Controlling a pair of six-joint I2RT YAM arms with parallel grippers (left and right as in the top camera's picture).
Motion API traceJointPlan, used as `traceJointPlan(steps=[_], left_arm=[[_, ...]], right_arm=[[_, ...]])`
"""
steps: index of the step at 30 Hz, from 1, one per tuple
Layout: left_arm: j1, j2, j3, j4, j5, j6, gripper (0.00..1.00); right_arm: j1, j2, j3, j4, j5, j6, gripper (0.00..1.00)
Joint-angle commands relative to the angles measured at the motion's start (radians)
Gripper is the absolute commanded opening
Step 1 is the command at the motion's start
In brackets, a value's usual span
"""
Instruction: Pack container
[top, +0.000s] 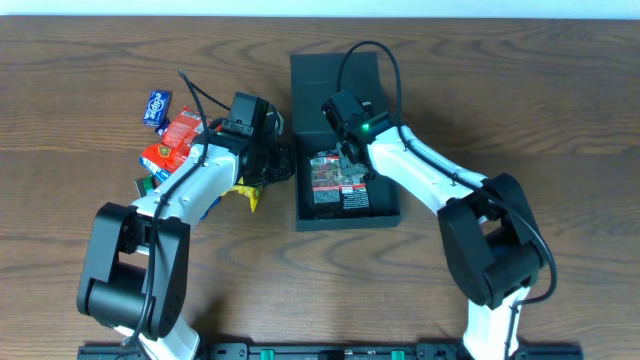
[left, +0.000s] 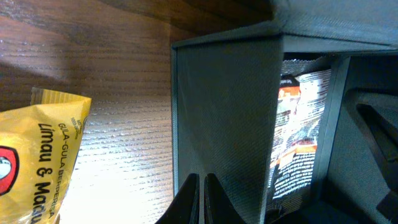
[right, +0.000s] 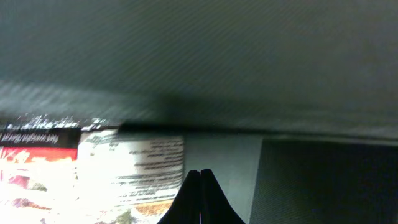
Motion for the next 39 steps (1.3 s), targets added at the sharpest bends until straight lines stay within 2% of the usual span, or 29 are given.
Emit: traceJointPlan(steps=[1, 19, 30, 39], left_arm=[[0.001, 0.014, -0.006, 0.006, 0.007, -0.008, 0.06], [0.000, 0.014, -0.006, 0.023, 0.007, -0.008, 0.06], [0.000, 0.014, -0.006, 0.026, 0.007, -0.008, 0.06], [0.000, 0.014, -0.006, 0.024, 0.008, -0.008, 0.06]], right_arm=[[-0.013, -0.002, 0.003, 0.004, 0.023, 0.017, 0.02], [-0.001, 0.064, 0.002, 0.016, -0.061, 0.018, 0.02], [0.015, 0.073, 0.002, 0.045, -0.182, 0.018, 0.02], [0.021, 0.073, 0.002, -0.042, -0.156, 0.018, 0.02]])
